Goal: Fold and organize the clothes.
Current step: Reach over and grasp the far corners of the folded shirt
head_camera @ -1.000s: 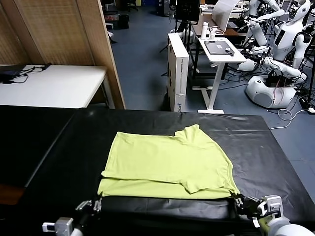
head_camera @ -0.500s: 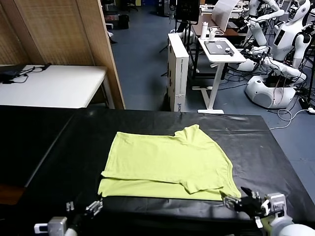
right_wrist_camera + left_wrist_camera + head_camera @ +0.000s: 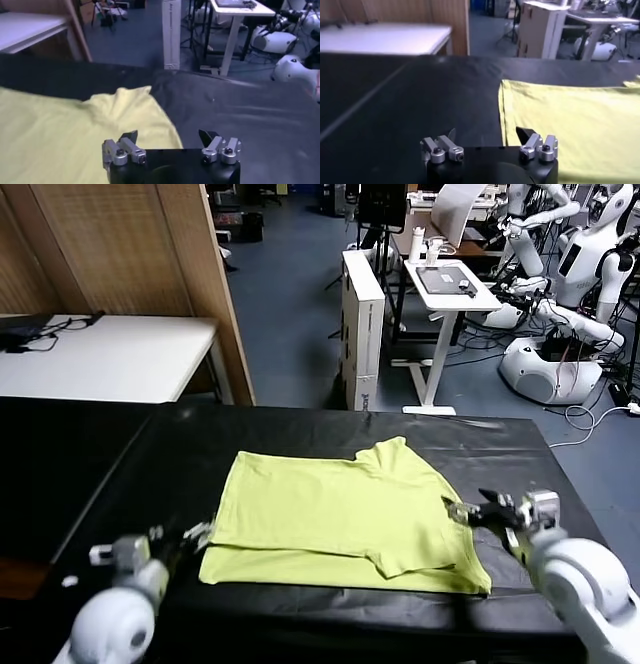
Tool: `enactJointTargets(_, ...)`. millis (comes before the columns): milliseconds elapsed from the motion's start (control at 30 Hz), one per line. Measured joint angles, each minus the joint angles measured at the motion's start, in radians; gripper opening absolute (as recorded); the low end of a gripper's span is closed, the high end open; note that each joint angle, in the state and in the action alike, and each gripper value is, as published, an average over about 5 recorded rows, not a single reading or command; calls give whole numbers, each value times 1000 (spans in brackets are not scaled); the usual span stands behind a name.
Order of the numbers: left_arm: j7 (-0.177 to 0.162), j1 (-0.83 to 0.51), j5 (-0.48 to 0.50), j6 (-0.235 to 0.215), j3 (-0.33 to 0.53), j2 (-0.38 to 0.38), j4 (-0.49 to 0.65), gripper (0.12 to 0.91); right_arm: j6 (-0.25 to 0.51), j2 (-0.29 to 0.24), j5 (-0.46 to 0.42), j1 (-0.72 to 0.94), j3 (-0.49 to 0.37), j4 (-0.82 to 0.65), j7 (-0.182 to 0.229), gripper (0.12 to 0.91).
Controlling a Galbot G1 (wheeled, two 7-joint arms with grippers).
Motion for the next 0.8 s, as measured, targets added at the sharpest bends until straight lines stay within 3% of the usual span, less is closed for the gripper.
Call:
enactJointTargets(167,52,-127,17,-4,73,5,109,907,0,19,-21,62,-44,-70,-19,907)
enactJointTargets(500,71,-322,9,3,191,-19,300,907,0,48,-64,152,-117,-166,-86,907)
enactJointTargets(800,93,-355,31,4,228,-30,353,907,0,72,-96,206,-174,-233,-124,906)
